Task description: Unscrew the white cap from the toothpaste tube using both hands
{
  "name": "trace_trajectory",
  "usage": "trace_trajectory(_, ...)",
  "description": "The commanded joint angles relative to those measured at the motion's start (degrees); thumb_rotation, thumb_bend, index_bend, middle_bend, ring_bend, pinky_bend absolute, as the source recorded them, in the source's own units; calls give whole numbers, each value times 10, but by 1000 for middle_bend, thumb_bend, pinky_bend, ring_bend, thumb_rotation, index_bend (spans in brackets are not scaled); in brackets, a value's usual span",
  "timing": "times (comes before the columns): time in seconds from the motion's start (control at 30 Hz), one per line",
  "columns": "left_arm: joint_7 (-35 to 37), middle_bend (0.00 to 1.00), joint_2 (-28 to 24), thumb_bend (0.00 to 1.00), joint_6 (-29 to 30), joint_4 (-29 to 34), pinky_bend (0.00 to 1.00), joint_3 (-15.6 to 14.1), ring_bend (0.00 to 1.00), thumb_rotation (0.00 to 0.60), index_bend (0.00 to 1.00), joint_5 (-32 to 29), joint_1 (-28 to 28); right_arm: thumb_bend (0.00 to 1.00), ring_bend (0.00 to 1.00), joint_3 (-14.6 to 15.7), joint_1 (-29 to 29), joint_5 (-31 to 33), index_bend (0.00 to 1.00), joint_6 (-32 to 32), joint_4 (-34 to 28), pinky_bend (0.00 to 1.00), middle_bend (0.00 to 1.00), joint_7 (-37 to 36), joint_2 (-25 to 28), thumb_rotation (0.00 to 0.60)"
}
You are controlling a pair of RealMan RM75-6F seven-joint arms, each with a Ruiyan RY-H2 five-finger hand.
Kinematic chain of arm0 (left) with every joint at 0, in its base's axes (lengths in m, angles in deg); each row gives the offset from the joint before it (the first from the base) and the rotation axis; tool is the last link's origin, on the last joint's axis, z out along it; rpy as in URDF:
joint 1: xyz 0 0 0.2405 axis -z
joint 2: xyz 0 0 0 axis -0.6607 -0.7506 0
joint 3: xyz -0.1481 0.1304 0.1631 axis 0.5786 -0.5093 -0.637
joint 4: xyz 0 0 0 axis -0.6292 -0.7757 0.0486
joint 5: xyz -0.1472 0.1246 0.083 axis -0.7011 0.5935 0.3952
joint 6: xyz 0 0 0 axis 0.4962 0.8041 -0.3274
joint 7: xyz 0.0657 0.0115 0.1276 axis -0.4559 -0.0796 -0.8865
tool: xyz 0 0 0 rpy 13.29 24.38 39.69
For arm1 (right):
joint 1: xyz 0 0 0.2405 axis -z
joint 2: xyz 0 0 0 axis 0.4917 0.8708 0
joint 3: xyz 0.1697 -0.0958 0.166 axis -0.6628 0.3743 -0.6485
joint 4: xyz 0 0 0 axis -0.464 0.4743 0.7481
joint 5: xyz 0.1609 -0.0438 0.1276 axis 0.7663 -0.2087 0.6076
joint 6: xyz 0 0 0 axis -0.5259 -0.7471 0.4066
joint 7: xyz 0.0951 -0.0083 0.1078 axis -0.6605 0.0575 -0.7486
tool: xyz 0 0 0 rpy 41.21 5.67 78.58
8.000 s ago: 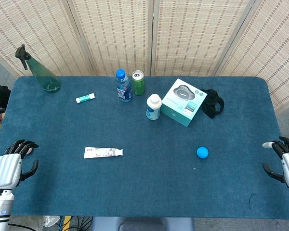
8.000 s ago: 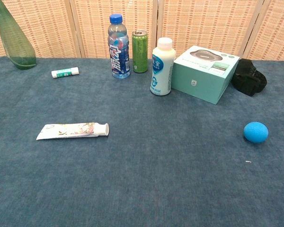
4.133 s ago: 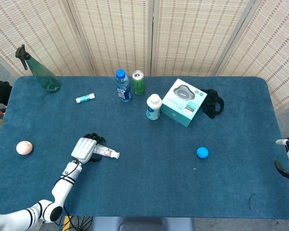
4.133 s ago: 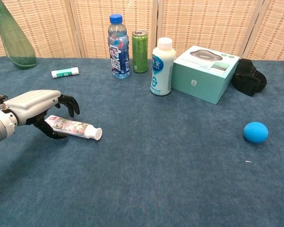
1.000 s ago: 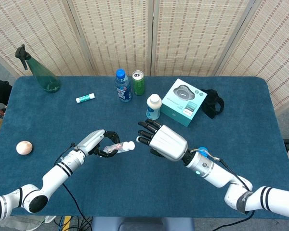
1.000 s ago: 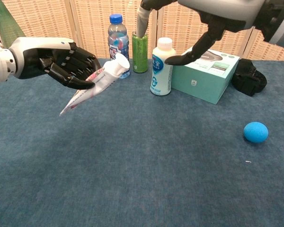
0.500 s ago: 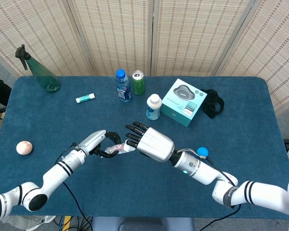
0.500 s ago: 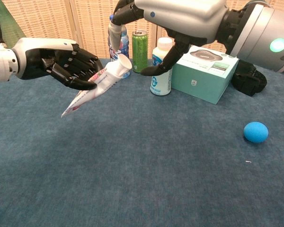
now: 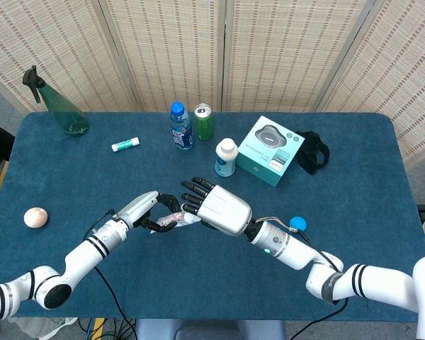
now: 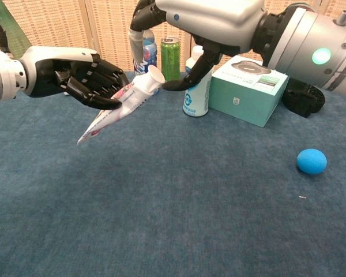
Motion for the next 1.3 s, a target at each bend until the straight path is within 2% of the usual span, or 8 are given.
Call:
trace_trajectory(0.03, 1, 583, 0, 455, -1, 0, 254, -1, 364, 600, 553, -1, 1, 148, 161, 1, -2, 2, 450, -2, 1, 231, 386, 3, -1, 600)
trace_trajectory(0.77, 7, 583, -3, 455, 1, -2, 253, -8, 364, 600, 554, 2, 6, 155, 161, 8, -18, 29, 489, -9, 1, 231, 394, 7, -7, 600)
trace_trajectory(1.1, 13, 583, -3, 455, 2, -3, 253, -9, 363, 600, 554, 4, 7, 161, 161, 8, -23, 33, 595, -2, 8, 231, 410, 8, -17, 600)
trace_trajectory(1.3, 21, 583, -1, 456, 5, -7, 254, -10, 364, 600, 554, 7, 5, 162, 161, 5, -23, 36, 622, 12, 16, 231, 420, 14, -27, 600)
